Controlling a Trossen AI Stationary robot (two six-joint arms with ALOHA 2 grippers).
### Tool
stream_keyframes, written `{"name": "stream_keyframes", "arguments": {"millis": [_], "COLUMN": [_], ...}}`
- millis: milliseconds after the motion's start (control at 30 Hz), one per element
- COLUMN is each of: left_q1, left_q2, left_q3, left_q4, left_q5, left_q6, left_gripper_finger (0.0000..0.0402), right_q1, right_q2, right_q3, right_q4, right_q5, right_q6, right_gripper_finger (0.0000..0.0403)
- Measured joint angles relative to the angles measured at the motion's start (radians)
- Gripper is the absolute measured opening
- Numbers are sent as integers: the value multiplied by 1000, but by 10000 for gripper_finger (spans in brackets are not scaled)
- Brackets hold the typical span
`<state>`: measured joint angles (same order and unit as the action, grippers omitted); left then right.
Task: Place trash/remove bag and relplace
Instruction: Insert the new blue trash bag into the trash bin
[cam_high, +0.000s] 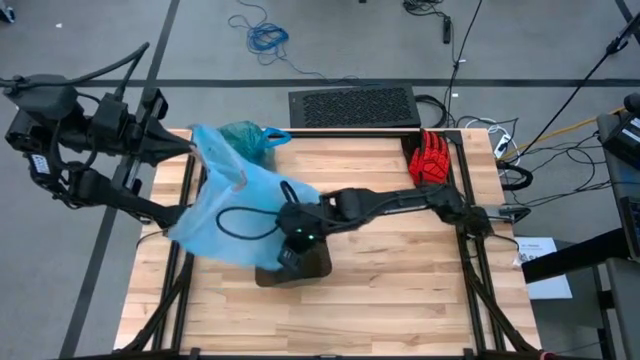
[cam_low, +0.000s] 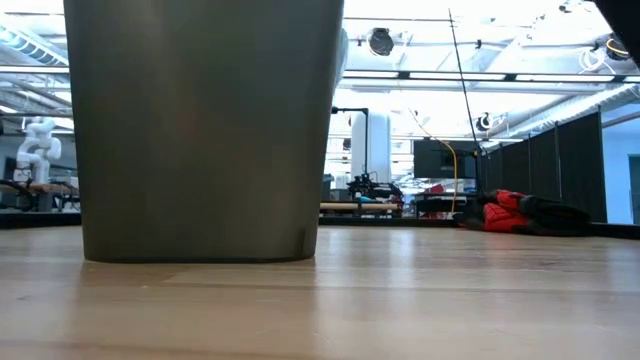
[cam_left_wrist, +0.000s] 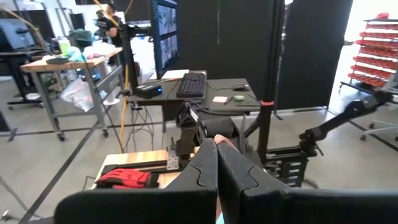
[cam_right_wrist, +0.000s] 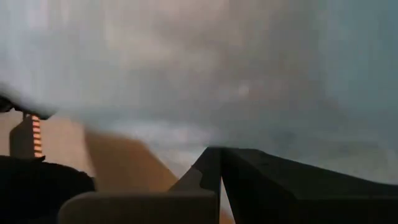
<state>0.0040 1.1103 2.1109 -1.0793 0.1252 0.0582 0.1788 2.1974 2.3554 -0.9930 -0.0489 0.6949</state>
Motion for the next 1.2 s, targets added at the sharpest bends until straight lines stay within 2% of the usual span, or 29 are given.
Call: {"name": "stream_keyframes", "arguments": {"millis": [233,367,433,500,600,667,733,800,867,1000,1200], "left_q1": [0,0,0,0,0,0,0,0,0,0,0], "left_q2": [0,-3,-5,-6,-6,-6,-6,-6,-6,-5,-5], "left_q3": [0,0,-1,-1,-1,-1,-1,-1,-1,-1,-1], "left_q4": [-12,-21,-33,-34,-37,-37,-37,-37,-37,-37,-37], "left_q5": [-22,-22,-22,-22,-22,-22,-22,-22,-22,-22,-25], "left_q6": [2,2,2,4,17,18,18,18,18,6,2], "left_gripper_finger": [0,0,0,0,0,0,0,0,0,0,0], "right_q1": [19,47,47,46,37,14,-19,-53,-87,-150,-158], "right_q2": [25,-47,-99,-140,-182,-196,-192,-170,-156,-148,-156], "right_q3": [0,-1,2,3,2,2,2,-1,-32,-103,-135], "right_q4": [78,166,166,117,-89,-284,-484,-591,-536,-312,-74], "right_q5": [-163,-162,-101,4,205,298,312,311,264,91,25], "right_q6": [-90,-80,-50,-10,114,258,371,418,381,304,251], "right_gripper_finger": [0,0,0,0,0,0,0,0,0,0,0]}}
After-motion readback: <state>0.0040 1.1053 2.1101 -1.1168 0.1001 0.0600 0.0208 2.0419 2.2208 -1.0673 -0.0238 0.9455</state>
